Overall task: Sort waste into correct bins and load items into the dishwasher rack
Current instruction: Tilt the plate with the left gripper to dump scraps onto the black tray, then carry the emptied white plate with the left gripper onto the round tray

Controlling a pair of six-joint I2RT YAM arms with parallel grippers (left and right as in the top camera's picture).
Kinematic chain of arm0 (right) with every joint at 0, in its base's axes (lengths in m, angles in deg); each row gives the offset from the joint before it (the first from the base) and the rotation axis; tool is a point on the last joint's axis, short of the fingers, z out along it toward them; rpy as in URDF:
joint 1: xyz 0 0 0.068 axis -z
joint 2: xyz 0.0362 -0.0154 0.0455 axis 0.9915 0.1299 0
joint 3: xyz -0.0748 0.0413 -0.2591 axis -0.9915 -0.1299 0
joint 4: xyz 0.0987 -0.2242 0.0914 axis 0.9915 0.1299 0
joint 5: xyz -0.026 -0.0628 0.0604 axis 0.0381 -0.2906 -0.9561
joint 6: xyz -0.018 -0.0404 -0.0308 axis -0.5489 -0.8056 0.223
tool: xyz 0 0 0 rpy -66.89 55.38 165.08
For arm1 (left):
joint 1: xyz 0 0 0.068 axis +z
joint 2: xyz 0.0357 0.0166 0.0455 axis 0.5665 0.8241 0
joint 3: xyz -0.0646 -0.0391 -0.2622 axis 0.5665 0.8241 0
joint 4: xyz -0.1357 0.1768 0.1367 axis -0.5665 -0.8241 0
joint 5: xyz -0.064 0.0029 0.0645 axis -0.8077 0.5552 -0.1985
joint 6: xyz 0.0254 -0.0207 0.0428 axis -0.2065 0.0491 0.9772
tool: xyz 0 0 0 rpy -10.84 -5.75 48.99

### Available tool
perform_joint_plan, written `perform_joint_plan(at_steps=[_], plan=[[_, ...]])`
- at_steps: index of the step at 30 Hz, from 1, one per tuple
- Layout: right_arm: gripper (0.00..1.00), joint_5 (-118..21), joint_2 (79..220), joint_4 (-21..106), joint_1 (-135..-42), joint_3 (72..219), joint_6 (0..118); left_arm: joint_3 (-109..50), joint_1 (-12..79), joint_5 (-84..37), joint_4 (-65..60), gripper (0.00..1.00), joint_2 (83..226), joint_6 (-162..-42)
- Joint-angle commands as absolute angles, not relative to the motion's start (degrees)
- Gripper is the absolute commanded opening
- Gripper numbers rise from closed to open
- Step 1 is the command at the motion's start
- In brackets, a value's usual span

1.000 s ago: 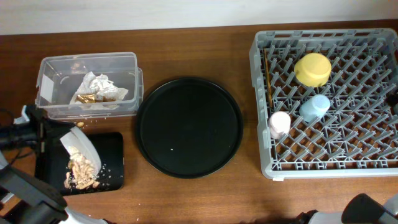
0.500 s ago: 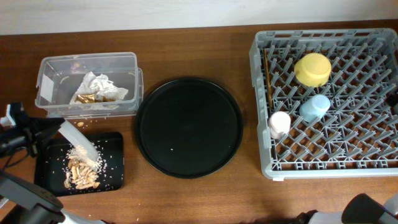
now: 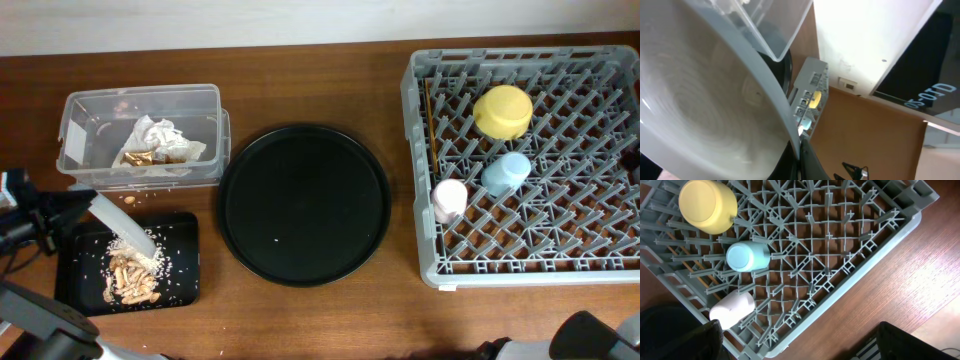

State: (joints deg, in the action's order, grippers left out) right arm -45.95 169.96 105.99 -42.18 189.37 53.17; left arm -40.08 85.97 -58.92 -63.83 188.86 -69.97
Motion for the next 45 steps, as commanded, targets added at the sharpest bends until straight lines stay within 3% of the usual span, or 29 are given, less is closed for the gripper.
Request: perform_joint_plan(at_steps=[1, 12, 19, 22, 27, 29, 34, 39, 44, 45], plan=[[0.99, -46.24, 170.26, 106.02, -41.96, 189.61, 53.63, -39.25, 87.08, -61.83, -64.79, 0.01, 187.11, -68.31], [0.99, -46.24, 170.26, 106.02, -41.96, 189.61, 53.63, -35.40, 85.07, -58.79, -64.79, 0.01, 182.23, -71.50], [0.99, -46.24, 170.26, 106.02, -41.96, 189.61, 53.63, -32.56, 68.57, -58.81, -64.44, 0.01, 168.11, -77.25], [0.99, -46.24, 170.26, 106.02, -41.96, 189.61, 53.63, -32.56, 57.49, -57.63, -56.94, 0.01, 163.89, -85.25], [0.99, -46.24, 170.26, 106.04, -41.96, 189.61, 53.63, -32.56, 36.53, -39.49, -41.32, 0.01, 163.11, -109.31], [0.99, -46.24, 170.26, 106.02, -41.96, 189.61, 53.63, -32.56, 23.52, -27.97, -32.79, 0.01, 163.68, -116.40], [0.99, -46.24, 170.26, 106.02, -41.96, 189.61, 53.63, -32.56, 2.41, 0.57, -23.28, 0.01, 169.47, -120.72], [0.99, -46.24, 170.26, 106.02, -41.96, 189.61, 53.63, -32.56, -6.18, 8.18, -19.53, 0.01, 179.48, -120.66], [0.99, -46.24, 170.26, 106.02, -41.96, 189.61, 53.63, -32.56, -7.08, 10.32, -17.10, 0.01, 186.89, -120.64], [0.99, -46.24, 170.26, 106.02, -41.96, 189.61, 53.63, -32.56, -7.08, 10.50, -15.98, 0.08, 187.92, -120.64]])
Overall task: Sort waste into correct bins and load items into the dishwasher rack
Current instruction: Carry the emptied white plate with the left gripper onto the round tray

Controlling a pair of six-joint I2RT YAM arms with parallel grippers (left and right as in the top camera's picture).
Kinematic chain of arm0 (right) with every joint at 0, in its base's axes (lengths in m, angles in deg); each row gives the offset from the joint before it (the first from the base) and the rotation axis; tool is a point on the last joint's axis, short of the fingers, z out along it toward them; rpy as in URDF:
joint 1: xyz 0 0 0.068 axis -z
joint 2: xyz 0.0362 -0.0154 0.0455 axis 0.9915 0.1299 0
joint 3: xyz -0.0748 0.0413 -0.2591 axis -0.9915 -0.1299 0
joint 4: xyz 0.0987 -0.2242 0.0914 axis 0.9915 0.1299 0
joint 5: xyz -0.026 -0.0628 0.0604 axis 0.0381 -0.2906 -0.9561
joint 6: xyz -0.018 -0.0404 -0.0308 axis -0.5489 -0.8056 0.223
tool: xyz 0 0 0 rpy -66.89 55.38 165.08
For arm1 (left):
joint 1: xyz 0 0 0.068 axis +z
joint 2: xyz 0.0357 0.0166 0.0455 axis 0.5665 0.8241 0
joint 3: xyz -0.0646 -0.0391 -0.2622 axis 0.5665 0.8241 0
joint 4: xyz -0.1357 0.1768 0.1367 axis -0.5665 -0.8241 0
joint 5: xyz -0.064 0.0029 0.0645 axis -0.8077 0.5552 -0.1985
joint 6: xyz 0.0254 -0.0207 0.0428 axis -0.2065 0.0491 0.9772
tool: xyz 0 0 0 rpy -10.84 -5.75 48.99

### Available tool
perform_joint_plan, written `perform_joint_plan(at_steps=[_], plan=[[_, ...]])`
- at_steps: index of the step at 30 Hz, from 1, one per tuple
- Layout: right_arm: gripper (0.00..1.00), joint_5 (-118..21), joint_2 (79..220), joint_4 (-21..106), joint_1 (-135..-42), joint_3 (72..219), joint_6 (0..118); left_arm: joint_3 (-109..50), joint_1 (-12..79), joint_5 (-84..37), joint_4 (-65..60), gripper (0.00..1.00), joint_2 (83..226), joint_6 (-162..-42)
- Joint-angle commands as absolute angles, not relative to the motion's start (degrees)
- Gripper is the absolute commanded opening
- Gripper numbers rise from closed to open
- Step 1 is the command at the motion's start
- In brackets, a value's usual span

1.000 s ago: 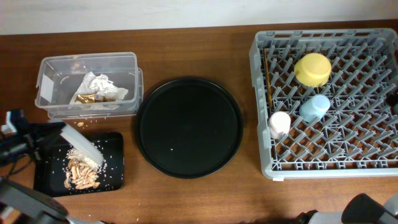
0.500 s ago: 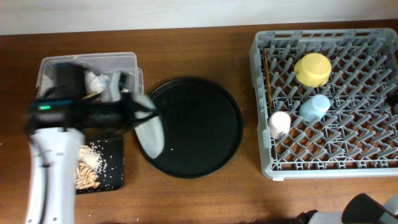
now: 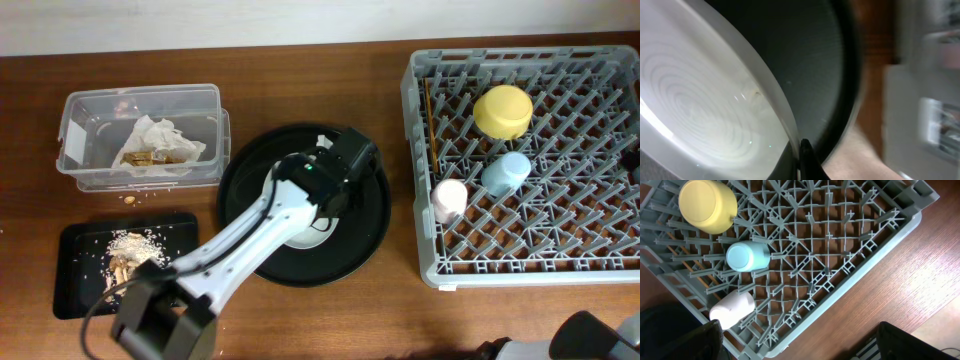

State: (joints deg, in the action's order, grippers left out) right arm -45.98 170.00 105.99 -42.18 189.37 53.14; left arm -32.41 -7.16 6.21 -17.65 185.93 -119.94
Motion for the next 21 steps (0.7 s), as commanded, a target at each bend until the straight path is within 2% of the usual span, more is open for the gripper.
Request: perform_joint_plan(at_steps=[1, 3, 4, 5, 7, 9, 13, 14, 16, 19, 21], plan=[[0.99, -46.24, 170.26, 106.02, -41.96, 189.61, 53.63, -32.56, -7.08, 10.47, -15.29, 0.14, 188.18, -120.64], [0.98, -46.24, 170.26, 106.02, -41.96, 189.61, 53.60, -32.56, -7.08, 10.47, -14.13, 0.23, 188.22, -120.53], [0.99, -46.24, 170.26, 106.02, -41.96, 189.61, 53.63, -32.58, -7.08, 10.43, -13.67, 0.35, 188.22, -120.22], [0.99, -46.24, 170.26, 106.02, -41.96, 189.61, 53.63, -32.67, -7.08, 10.43, -13.69, 0.40, 188.22, -120.20], [0.99, -46.24, 170.26, 106.02, -41.96, 189.61, 53.63, -32.85, -6.97, 10.41, -14.35, 0.42, 188.11, -120.18], [0.99, -46.24, 170.26, 106.02, -41.96, 189.61, 53.63, -34.81, -6.20, 10.43, -17.49, 0.49, 187.33, -120.20], [0.99, -46.24, 170.26, 106.02, -41.96, 189.61, 53.63, -42.68, -0.87, 12.42, -26.67, 0.50, 182.89, -120.20], [0.99, -46.24, 170.26, 106.02, -41.96, 189.61, 53.63, -44.76, 1.05, 13.23, -28.99, 0.71, 181.53, -120.20], [0.99, -46.24, 170.26, 106.02, -41.96, 189.61, 53.63, -48.50, 6.04, 14.37, -33.16, 0.99, 178.78, -120.22], [0.99, -46.24, 170.26, 106.02, -41.96, 189.61, 53.63, -52.56, 17.93, 16.49, -38.39, 0.99, 174.06, -120.20], [0.99, -46.24, 170.26, 106.02, -41.96, 189.61, 53.63, -52.87, 29.73, 16.03, -40.66, 0.99, 170.63, -120.24]])
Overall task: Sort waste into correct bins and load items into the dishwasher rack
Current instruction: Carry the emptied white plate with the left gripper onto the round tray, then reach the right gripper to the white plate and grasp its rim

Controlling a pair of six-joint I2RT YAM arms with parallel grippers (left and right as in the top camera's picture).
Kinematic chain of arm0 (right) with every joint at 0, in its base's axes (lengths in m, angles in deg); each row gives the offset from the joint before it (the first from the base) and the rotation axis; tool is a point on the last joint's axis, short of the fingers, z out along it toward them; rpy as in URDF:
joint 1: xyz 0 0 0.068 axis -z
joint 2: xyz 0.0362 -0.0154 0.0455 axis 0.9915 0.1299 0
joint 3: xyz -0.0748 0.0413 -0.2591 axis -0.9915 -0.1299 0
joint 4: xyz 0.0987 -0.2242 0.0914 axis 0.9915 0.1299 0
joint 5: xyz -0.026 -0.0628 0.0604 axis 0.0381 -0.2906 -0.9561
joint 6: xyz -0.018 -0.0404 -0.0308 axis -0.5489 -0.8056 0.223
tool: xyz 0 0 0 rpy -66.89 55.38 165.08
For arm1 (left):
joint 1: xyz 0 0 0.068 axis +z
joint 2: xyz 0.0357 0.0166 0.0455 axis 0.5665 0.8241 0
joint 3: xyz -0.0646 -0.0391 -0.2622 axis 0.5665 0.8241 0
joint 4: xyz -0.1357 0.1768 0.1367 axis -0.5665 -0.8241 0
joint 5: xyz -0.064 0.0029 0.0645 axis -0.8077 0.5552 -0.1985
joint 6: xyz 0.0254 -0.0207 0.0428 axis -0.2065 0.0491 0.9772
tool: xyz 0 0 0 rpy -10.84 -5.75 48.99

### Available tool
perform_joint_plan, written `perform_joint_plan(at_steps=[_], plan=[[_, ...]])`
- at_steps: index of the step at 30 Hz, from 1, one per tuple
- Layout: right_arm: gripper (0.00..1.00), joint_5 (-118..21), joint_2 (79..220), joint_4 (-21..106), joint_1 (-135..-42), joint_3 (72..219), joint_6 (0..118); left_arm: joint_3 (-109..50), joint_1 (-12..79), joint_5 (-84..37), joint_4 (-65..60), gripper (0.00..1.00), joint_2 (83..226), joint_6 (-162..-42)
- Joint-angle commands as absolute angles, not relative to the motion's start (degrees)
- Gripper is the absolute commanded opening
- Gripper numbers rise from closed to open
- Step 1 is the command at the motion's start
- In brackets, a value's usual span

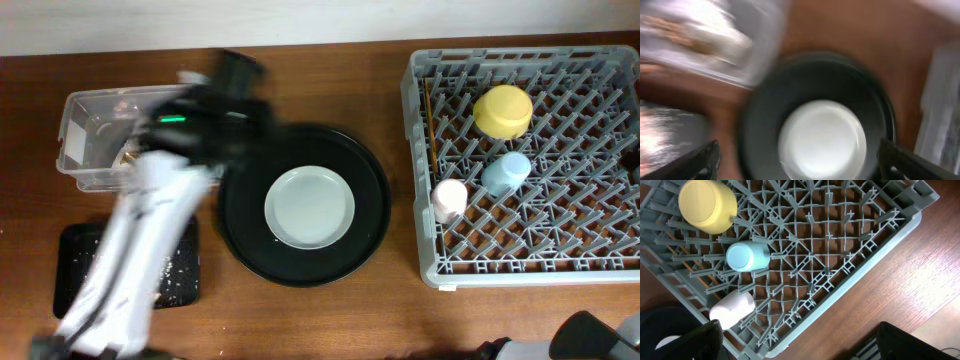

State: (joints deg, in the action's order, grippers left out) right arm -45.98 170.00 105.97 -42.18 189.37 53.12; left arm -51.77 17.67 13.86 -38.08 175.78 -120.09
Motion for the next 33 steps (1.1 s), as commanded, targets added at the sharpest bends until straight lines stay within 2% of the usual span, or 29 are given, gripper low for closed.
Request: perform_joint_plan(at_steps=[1, 5, 9, 13, 16, 17, 21, 23, 28, 33], plan=[[0.99, -46.24, 170.26, 106.02, -41.96, 189.61, 53.63, -52.87, 34.82, 16.00, -41.51, 0.99, 169.75, -120.24], [0.99, -46.94, 170.26, 103.06, -41.96, 189.61, 53.65, -52.82, 51.63, 14.61, -46.93, 0.99, 169.49, -120.24], [0.99, -56.51, 170.26, 101.62, -41.96, 189.61, 53.65, -52.80, 61.07, 8.86, -48.90, 0.99, 169.77, -120.24], [0.99, -77.80, 170.28, 104.81, -42.29, 189.61, 53.52, -52.80, 65.40, 8.49, -48.90, 0.99, 169.77, -120.22], [0.99, -88.09, 170.37, 106.89, -47.64, 189.59, 46.11, -52.80, 66.58, 8.49, -48.90, 0.99, 169.77, -120.22], [0.99, -87.18, 170.37, 106.89, -50.73, 189.59, 44.25, -52.80, 66.60, 8.46, -48.90, 0.99, 169.77, -120.22], [0.99, -69.25, 171.31, 106.50, -71.38, 189.37, 46.17, -52.80, 66.60, 8.46, -48.90, 0.99, 169.77, -120.24], [0.99, -58.70, 172.75, 104.53, -81.67, 188.17, 54.59, -52.80, 66.60, 8.46, -48.90, 0.99, 169.77, -120.24], [0.99, -41.08, 177.41, 96.95, -99.84, 182.13, 70.59, -52.80, 66.60, 8.44, -48.90, 0.99, 169.77, -120.24], [0.99, -33.23, 184.56, 88.22, -109.06, 174.77, 81.84, -52.80, 66.60, 8.44, -48.90, 0.99, 169.77, -120.24]])
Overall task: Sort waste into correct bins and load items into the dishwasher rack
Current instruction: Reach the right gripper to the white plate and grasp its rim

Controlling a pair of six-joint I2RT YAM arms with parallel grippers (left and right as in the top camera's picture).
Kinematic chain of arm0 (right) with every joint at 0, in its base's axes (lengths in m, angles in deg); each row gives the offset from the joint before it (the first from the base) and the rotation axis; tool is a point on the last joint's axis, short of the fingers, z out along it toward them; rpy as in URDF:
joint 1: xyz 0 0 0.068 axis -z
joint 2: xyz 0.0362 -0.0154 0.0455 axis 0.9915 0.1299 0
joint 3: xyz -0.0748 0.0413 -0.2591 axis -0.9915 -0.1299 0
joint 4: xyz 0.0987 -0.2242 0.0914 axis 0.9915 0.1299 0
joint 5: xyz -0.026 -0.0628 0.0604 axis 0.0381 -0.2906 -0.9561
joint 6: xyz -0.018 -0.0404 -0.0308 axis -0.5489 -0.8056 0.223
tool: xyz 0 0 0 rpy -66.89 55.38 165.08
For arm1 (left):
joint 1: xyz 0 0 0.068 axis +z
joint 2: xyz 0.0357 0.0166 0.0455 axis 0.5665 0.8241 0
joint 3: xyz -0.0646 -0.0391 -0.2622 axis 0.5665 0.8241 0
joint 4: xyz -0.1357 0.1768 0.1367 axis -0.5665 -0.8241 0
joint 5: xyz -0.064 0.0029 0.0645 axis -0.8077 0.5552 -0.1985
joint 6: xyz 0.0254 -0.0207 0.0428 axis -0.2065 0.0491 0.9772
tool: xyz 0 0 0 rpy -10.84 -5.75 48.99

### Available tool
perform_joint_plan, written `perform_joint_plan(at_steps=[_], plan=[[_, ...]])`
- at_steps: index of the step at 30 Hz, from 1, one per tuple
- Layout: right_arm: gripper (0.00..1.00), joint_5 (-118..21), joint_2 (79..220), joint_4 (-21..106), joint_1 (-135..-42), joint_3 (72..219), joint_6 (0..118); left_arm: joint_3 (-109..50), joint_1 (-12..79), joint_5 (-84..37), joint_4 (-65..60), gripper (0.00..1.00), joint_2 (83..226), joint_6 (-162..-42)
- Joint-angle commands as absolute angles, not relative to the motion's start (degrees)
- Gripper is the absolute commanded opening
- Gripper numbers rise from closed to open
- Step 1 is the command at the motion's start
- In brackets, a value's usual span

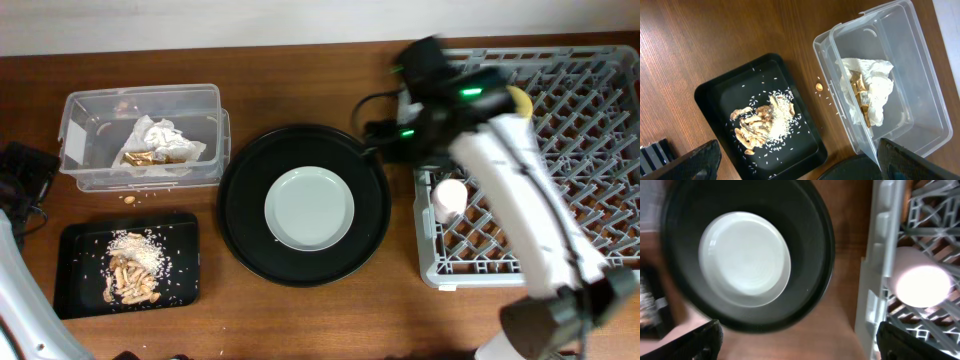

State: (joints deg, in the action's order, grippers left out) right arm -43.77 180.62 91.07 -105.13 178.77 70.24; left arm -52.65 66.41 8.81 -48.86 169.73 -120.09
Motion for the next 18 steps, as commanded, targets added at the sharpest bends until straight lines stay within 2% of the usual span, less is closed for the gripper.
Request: perform_joint_plan(at_steps=[1, 3, 4, 6, 15, 18], plan=[[1.00, -33.60, 186.20, 85.54, -109.76, 173.06, 82.35, -52.80, 66.60, 8.44, -48.90, 0.99, 169.77, -120.24], [0.92, -34.85, 188.80, 81.84, -110.57, 170.66, 82.30, -52.80, 66.60, 8.46, -48.90, 0.99, 169.77, -120.24], [0.79, -37.01, 192.12, 78.48, -111.09, 168.17, 82.30, -52.80, 66.60, 8.46, -48.90, 0.99, 169.77, -120.24], [0.69, -39.09, 194.76, 76.53, -111.27, 166.92, 82.26, -52.80, 66.60, 8.44, -48.90, 0.99, 169.77, -120.24], [0.61, -42.83, 204.69, 72.27, -111.47, 164.91, 78.39, -52.80, 66.60, 8.46, -48.90, 0.99, 169.77, -120.22], [0.44, -42.89, 205.76, 71.85, -111.47, 164.60, 78.41, -52.80, 66.60, 8.44, -48.90, 0.99, 169.77, -120.24]])
